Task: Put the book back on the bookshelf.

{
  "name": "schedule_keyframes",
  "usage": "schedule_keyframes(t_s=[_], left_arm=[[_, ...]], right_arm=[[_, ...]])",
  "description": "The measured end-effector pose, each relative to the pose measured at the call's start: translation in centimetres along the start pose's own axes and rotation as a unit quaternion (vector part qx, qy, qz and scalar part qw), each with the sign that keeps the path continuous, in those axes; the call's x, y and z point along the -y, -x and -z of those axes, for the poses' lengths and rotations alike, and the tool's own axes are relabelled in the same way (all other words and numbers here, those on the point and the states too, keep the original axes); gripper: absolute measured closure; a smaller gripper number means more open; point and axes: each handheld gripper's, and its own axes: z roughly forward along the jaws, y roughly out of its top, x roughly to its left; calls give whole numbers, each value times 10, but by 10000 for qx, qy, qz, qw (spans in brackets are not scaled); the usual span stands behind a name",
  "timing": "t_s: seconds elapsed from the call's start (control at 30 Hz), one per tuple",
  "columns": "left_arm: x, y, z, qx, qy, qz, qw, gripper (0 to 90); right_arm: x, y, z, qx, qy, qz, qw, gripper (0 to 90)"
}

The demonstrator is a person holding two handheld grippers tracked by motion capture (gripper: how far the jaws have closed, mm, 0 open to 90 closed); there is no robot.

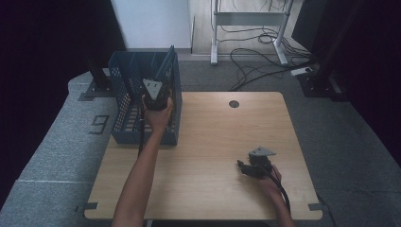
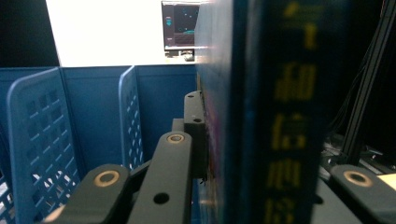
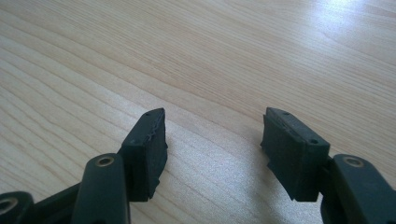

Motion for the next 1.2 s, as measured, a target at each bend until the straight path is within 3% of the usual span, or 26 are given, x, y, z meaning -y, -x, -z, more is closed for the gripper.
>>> schedule_keyframes(t_s=[0.2,0.5,0.97,1.2], left_arm=[[12,2,0,6,-115,-25,9999,819],[20,2,8,151,-99,-45,9998,800],[22,3,12,638,-191,-25,9978,559],[22,2,14,583,-211,-113,9980,503]], right_arm=[[0,0,0,5,-1,-5,10000,390],[0,-1,0,13,-3,-11,10000,391],[0,-1,1,13,-13,-8,10000,390],[0,-1,1,14,-13,-6,10000,390]])
